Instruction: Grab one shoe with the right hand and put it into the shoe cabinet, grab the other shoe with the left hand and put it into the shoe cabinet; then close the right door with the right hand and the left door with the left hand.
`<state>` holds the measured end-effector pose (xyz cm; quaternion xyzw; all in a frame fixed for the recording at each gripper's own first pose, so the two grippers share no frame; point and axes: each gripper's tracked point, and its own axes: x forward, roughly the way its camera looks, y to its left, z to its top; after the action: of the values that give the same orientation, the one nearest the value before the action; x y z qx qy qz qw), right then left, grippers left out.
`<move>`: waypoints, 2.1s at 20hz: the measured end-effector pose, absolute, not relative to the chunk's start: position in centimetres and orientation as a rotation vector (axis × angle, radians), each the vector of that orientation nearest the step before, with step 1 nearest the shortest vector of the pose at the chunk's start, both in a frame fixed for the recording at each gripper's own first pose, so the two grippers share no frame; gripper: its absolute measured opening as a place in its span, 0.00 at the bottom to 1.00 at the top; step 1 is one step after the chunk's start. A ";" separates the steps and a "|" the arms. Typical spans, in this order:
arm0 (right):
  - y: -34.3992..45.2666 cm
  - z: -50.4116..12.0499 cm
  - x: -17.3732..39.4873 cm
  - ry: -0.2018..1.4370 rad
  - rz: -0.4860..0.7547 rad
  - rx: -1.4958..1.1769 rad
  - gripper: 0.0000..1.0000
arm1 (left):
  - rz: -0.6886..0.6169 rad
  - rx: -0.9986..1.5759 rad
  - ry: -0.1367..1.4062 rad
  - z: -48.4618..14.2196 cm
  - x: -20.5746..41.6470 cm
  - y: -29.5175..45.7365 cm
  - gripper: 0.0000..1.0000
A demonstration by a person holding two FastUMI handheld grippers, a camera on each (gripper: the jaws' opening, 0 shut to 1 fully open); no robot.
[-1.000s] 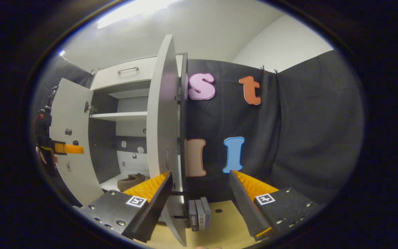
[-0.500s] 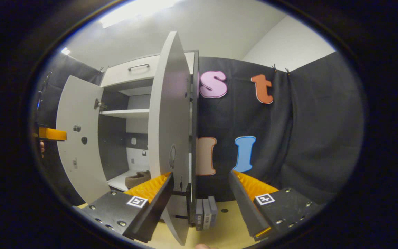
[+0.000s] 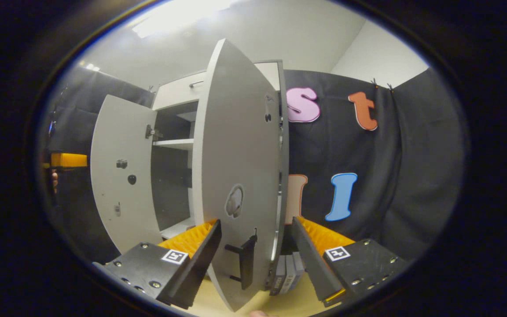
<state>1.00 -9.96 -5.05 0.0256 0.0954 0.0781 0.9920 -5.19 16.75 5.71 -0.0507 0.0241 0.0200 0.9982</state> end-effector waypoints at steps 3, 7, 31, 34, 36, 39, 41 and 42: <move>-9.1 -4.8 1.7 0.187 0.166 0.050 0.97 | 0.113 -0.073 0.043 5.6 -5.8 19.5 0.84; -7.4 -4.9 1.9 0.188 0.197 0.055 0.97 | 0.180 -0.066 0.046 5.2 -6.8 22.3 0.84; 1.1 -6.0 4.9 0.172 0.148 0.099 0.98 | 0.101 -0.170 0.167 -2.6 -1.8 29.3 0.90; 1.2 -6.2 4.9 0.174 0.132 0.096 0.97 | 0.058 -0.158 0.165 -2.8 -0.9 28.8 0.90; 1.2 -6.2 5.1 0.176 0.126 0.091 0.97 | 0.042 -0.161 0.162 -2.9 -0.5 28.4 0.84; 1.3 -6.4 5.0 0.180 0.126 0.089 0.98 | 0.038 -0.163 0.161 -2.9 -0.6 28.1 0.83; 1.2 -6.7 4.9 0.186 0.127 0.082 0.98 | 0.021 -0.164 0.153 -2.7 -0.3 27.4 0.85; 1.0 -6.7 4.9 0.186 0.123 0.077 0.98 | 0.013 -0.161 0.155 -2.8 -0.3 27.1 0.82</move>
<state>4.86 1.05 -6.72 0.0385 0.0927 0.0613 0.9931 -0.26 27.07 -2.76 -0.0805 0.0774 0.0064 0.9937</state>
